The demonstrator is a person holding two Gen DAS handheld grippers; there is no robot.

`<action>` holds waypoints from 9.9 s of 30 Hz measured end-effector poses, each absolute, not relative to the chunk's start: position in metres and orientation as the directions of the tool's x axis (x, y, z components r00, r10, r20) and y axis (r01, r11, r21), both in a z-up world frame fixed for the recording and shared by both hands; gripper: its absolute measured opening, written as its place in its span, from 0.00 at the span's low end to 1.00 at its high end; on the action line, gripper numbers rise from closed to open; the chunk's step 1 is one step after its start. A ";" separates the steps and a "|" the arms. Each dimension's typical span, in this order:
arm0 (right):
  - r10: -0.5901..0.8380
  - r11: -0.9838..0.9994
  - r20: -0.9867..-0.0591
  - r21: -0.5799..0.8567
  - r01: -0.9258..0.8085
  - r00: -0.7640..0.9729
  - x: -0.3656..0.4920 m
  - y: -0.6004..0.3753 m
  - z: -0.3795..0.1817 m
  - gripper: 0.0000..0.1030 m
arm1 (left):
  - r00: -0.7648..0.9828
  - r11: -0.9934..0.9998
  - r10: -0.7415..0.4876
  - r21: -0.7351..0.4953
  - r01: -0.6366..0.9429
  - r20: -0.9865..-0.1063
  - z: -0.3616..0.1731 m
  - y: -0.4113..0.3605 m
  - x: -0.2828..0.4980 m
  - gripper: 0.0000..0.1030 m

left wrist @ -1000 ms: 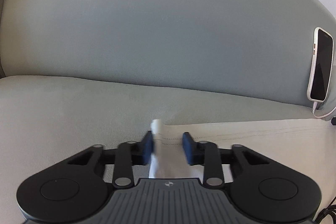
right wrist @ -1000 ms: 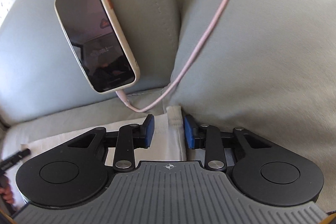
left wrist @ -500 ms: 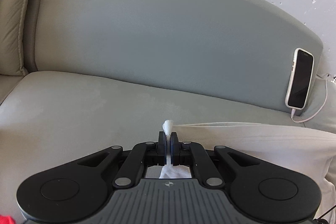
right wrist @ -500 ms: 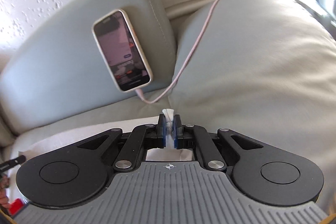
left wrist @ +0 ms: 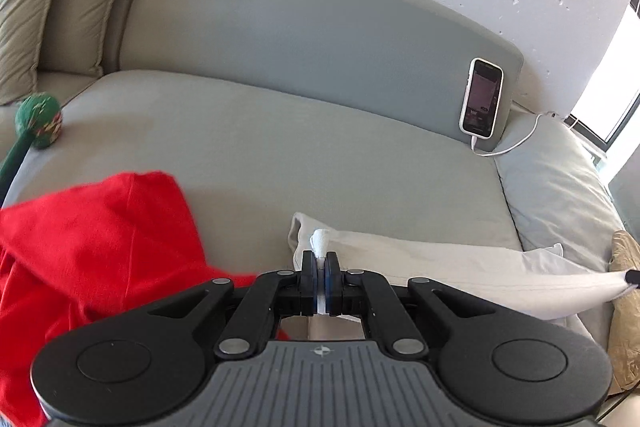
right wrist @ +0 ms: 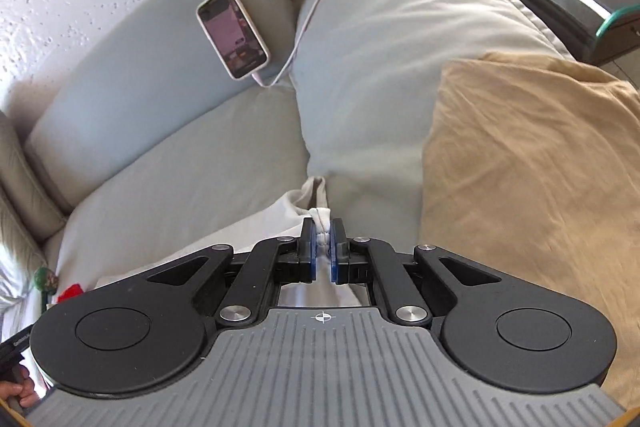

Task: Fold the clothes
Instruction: 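Grasp the collar edge with the left gripper while the right gripper grasps it too, then lay the held collar edge over the shirt body and open both grippers, then move both tools along the folded white shirt to its edge, then grasp the shirt edge with the right gripper and lift it, then fold the held edge over the shirt with the right gripper and open, then grasp the shirt edge near the red garment with the left gripper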

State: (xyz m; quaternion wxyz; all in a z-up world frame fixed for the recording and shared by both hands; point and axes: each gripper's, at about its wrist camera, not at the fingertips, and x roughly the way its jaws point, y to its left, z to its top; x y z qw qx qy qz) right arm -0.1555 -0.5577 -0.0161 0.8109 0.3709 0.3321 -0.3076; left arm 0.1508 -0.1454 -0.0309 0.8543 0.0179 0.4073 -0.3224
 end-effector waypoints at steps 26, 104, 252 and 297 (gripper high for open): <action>-0.272 0.648 -0.760 0.309 0.696 0.591 -0.259 -0.456 0.006 0.44 | 0.621 0.879 -0.375 -0.051 0.474 -0.688 -0.023 -0.079 0.012 0.35; -0.447 0.557 -0.745 0.202 0.805 0.496 -0.085 -0.542 -0.096 0.00 | 0.604 0.910 -0.326 -0.069 0.408 -0.727 -0.115 -0.217 0.197 0.13; 0.284 0.816 -0.634 0.554 0.167 0.719 -0.102 -0.260 -0.042 0.52 | 0.564 0.935 -0.343 -0.217 0.280 -0.752 -0.048 -0.040 0.040 0.54; 0.172 0.596 -0.628 0.679 0.428 0.759 -0.070 -0.403 -0.097 0.49 | 0.299 0.831 -0.552 -0.482 0.278 -0.779 -0.056 -0.153 0.205 0.47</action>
